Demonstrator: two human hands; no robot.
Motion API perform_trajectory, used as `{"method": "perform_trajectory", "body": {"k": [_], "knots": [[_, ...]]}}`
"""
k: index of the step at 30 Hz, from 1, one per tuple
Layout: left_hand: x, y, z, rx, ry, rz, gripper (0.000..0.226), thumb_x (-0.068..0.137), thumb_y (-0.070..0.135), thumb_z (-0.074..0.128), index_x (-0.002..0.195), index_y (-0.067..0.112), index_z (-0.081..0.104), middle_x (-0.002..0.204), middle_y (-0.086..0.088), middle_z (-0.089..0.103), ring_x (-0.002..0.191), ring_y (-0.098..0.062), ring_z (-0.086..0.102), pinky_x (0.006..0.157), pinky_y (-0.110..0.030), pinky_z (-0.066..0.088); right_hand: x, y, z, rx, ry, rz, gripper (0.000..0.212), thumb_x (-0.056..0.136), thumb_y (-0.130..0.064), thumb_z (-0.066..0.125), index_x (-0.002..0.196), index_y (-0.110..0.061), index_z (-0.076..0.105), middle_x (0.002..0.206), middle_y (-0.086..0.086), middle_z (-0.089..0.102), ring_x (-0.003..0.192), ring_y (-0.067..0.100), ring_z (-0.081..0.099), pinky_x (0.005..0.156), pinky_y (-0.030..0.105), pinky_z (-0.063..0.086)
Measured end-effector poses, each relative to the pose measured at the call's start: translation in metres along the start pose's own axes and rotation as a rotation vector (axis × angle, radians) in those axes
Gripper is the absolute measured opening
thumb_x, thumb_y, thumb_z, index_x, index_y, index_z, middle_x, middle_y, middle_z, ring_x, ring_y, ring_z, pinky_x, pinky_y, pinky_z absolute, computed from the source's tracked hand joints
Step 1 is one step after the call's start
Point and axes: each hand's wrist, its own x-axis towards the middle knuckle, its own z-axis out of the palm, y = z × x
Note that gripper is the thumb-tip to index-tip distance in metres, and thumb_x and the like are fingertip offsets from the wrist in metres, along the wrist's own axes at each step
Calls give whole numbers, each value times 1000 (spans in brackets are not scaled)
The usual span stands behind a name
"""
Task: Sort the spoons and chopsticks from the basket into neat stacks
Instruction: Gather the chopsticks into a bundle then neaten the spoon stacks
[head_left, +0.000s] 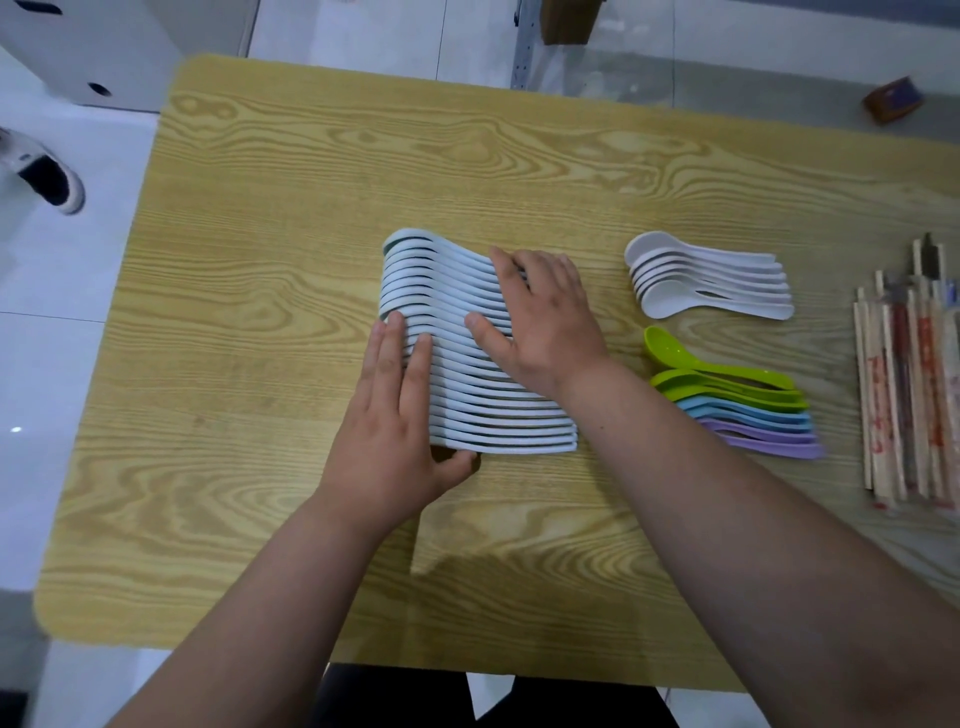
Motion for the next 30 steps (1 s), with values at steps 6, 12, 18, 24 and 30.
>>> {"method": "perform_trajectory", "body": {"k": [6, 12, 18, 24, 30], "knots": [[0, 2, -1, 41, -22, -11, 111, 73, 57, 74, 150, -10, 28, 160, -32, 13, 151, -45, 10, 123, -52, 16, 0, 0, -1, -2, -25, 0, 80, 95, -65, 33, 153, -9, 36, 140, 7, 47, 134, 27, 39, 121, 50, 18], [1, 2, -6, 103, -65, 3, 117, 71, 63, 74, 152, -7, 27, 162, -30, 10, 151, -44, 7, 122, -54, 20, 2, 3, -3, -12, -94, 6, 87, 92, -69, 25, 157, -12, 27, 148, 6, 40, 142, 26, 32, 125, 45, 7], [5, 3, -9, 162, -98, 32, 114, 72, 72, 68, 152, 0, 33, 162, -27, 14, 151, -46, 6, 120, -58, 21, -1, 7, -6, -11, -122, -16, 89, 91, -71, 26, 159, -14, 20, 160, 8, 29, 151, 29, 18, 125, 48, 3], [7, 4, -10, 193, -113, 68, 110, 71, 73, 68, 151, 3, 38, 161, -23, 23, 151, -45, 7, 118, -61, 24, 0, 8, -11, -36, -166, -9, 93, 87, -74, 19, 160, -16, 17, 166, 8, 17, 155, 26, 8, 125, 50, 1], [7, 3, -9, 218, -131, 73, 108, 72, 74, 64, 152, 6, 38, 162, -22, 22, 152, -43, 5, 119, -60, 21, 4, 10, -13, -46, -209, 3, 95, 85, -76, 15, 160, -18, 14, 168, 6, 11, 155, 24, 5, 125, 47, 0]]}}
